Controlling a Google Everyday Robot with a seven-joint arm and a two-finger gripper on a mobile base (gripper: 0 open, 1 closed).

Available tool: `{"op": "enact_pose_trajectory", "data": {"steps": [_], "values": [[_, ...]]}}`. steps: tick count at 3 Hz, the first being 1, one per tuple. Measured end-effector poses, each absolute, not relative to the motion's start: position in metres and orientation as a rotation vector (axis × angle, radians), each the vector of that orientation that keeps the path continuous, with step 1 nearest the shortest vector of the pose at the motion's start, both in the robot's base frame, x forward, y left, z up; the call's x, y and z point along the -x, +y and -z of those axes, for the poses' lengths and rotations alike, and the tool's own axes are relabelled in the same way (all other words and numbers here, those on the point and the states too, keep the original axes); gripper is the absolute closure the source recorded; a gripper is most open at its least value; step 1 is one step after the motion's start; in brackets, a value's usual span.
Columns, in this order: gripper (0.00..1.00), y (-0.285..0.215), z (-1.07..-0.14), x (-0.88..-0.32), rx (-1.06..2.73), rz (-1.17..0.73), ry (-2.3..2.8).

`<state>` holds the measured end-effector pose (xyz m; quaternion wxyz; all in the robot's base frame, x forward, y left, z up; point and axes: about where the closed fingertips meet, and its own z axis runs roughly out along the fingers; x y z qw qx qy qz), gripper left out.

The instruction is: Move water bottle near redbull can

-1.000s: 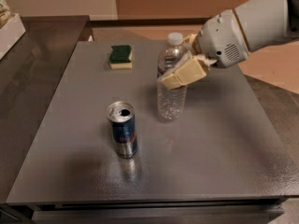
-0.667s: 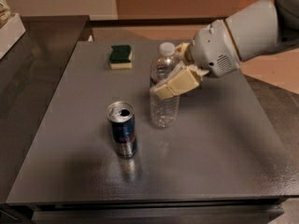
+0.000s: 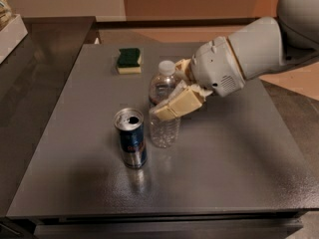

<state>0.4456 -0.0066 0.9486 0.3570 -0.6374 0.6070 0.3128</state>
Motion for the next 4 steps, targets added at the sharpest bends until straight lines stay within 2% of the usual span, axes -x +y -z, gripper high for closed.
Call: {"op": "enact_pose_trajectory", "data": {"steps": [3,4], "values": [[0.12,0.0047,-0.9414,-0.434,1.697,-0.862,1.511],[0.0,0.0066,-0.9422,-0.4329,1.702,-0.861,1.508]]}}
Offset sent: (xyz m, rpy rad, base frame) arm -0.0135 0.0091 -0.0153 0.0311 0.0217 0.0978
